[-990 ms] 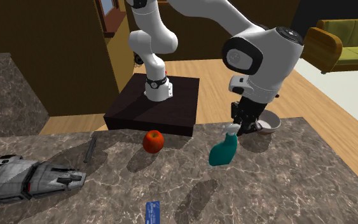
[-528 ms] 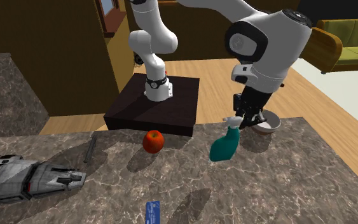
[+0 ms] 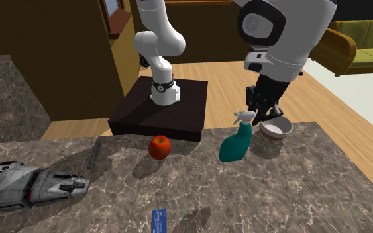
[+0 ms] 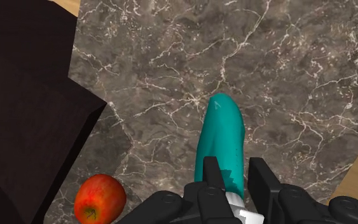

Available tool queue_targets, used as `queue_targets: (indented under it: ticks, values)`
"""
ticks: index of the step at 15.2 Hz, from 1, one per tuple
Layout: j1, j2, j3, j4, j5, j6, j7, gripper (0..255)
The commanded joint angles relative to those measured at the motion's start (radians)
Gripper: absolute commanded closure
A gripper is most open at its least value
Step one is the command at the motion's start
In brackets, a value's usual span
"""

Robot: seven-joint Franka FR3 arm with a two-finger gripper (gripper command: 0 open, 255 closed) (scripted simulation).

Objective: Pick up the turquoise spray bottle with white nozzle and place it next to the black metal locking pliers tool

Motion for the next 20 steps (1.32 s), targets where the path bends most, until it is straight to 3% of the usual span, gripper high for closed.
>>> queue_targets:
  ticks: [1, 20]
  values:
    - [-0.002, -0.01, 0.004, 0.017, 0.009, -0.023, -0.006, 255]
    - [0.013, -0.042, 0.024, 0.242, 0.045, -0.264, -0.042, 255]
